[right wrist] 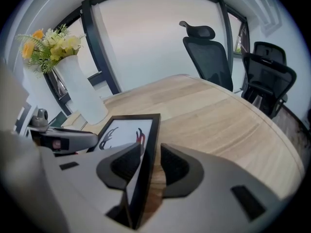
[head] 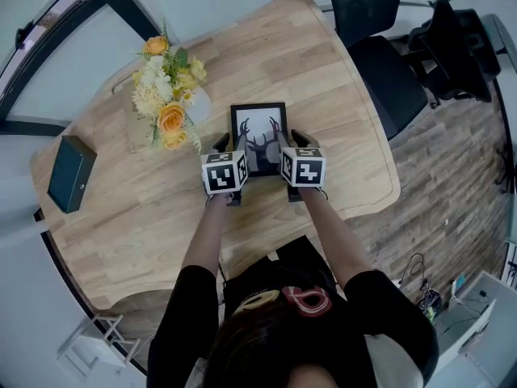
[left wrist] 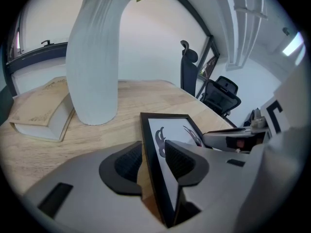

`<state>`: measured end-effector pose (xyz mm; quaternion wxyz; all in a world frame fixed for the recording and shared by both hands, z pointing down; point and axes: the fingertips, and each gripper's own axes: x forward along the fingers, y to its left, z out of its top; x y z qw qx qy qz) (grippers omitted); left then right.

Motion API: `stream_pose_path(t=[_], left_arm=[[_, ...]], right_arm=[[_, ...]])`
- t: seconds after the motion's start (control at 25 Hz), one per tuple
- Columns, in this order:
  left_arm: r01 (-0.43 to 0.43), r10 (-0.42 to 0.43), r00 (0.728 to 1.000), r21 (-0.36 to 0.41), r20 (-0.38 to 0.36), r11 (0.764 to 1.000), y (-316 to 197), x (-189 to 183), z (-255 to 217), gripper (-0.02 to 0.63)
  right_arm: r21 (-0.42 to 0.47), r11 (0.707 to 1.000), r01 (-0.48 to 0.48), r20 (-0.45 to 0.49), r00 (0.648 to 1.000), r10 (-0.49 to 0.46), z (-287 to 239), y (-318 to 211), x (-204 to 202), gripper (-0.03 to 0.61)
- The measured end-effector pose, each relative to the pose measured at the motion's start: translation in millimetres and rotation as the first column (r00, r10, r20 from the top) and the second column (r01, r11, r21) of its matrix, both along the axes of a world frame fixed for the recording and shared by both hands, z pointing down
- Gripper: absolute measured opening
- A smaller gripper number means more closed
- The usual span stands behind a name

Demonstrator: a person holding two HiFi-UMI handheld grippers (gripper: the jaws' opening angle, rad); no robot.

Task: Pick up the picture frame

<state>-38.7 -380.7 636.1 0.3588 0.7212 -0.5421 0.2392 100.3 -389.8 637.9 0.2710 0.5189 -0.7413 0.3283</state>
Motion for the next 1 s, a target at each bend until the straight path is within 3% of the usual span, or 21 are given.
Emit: stream_pose_path(t=[0.32,0.68,1.0], left_arm=[[0.018,-0.017,1.0,-0.083,0.01,0.996,2.1,-5.5,14.7,0.169],[0.038,-0.034,0.999,-0.091,0.041,0.995,2.4,-5.4,16.1,0.172],[0.103,-0.106,0.994,-0.098,-0.025,0.99,4.9,-0.9,16.3,0.114]], right_arm=[[-0.034,0.999,-0.001,-0.029,1.0,0.0,8.2,-2.2,0.8,0.133],[-0.039,0.999,-0.028,-0.023,0.999,0.027,9.7,-1.6,0.2,0.127],[-0.026,0.999,-0.042,-0.039,0.998,0.041,8.8,0.3,-4.1,0.086]])
